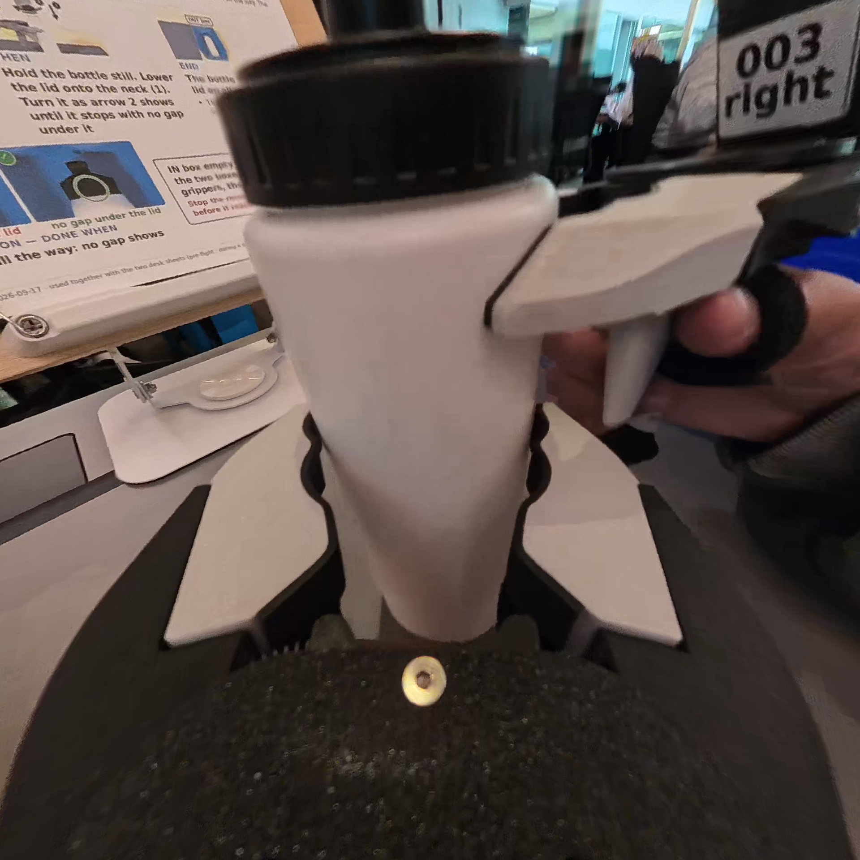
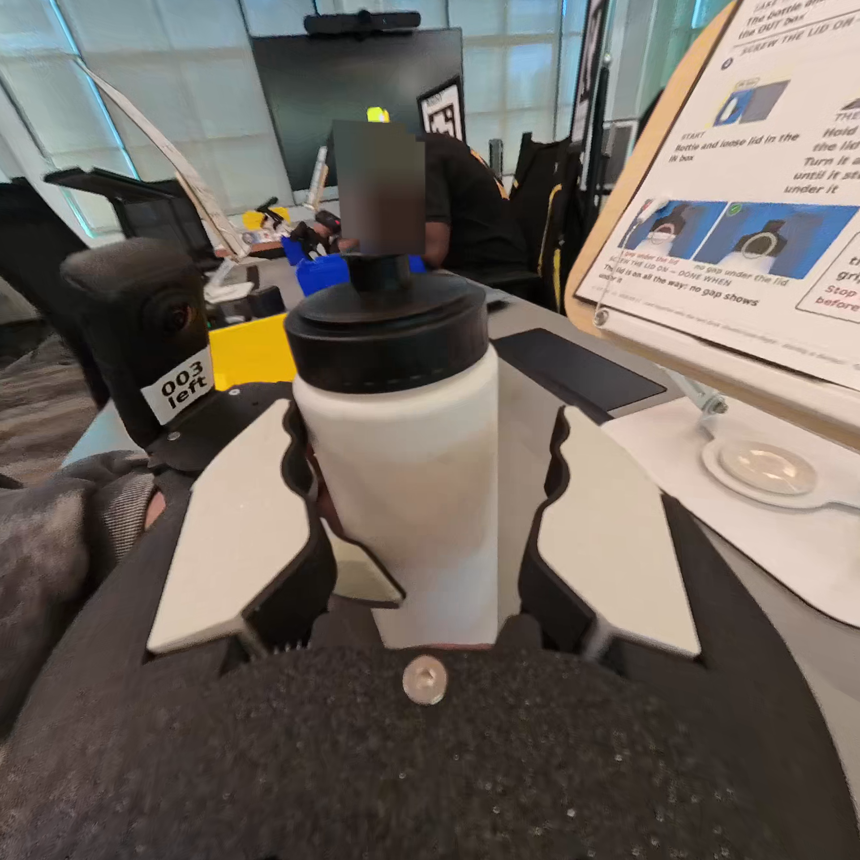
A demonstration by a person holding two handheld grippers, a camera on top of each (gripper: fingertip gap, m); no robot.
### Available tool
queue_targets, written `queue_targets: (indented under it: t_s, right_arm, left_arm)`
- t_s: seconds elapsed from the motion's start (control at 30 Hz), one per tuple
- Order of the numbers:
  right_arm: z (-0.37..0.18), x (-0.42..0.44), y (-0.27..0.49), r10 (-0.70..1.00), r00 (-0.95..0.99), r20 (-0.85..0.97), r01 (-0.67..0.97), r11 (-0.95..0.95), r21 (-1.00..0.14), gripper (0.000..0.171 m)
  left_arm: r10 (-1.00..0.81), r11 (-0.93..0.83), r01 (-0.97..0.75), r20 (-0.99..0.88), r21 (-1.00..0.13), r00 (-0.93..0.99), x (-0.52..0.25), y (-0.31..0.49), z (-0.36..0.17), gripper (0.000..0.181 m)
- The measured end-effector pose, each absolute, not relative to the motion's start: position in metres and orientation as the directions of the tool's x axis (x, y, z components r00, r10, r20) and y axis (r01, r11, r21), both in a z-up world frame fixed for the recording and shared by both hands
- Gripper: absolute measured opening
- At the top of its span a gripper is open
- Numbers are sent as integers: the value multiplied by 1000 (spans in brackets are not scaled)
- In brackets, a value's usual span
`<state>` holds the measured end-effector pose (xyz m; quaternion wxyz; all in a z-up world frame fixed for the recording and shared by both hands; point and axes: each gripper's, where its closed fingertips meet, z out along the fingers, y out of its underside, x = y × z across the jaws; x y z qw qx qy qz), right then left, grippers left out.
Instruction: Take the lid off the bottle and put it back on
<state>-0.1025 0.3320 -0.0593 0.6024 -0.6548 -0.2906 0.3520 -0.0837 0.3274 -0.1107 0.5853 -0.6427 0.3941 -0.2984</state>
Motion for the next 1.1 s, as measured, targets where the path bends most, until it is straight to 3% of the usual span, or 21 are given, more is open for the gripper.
queue_targets:
  t_s: [0.2,0.33,0.53,0.73,0.9,1.0,1.1]
  right_arm:
    - [-67,-117,330,879,460,-124,-52,-112,-992,97]
    - [-69,-129,331,876,475,-77,-9,-83,-997,102]
    - [-66,-127,337,857,508,-81,-42,-69,-997,95]
    - [-65,-126,337,861,503,-68,-54,-48,-997,94]
    - [-64,-126,334,860,508,-54,-65,-24,-998,94]
    - [-64,-126,334,859,508,-57,-74,-22,-997,94]
    - [-64,-126,334,861,506,-58,-75,-23,-997,94]
  left_arm:
    - [-837,-84,-182,-29,-980,546,-109,312,-131,78]
    - [-810,-107,-134,8,-985,586,-122,297,-128,78]
    - [-800,-155,-121,52,-981,598,-137,271,-128,80]
    - [-905,-226,-114,166,-967,391,-152,226,-66,80]
    - [-981,-70,-392,-8,-917,193,-160,230,20,78]
    - [-980,52,-663,-167,-747,111,-154,264,23,77]
    - [-974,94,-855,-226,-511,27,-144,301,4,90]
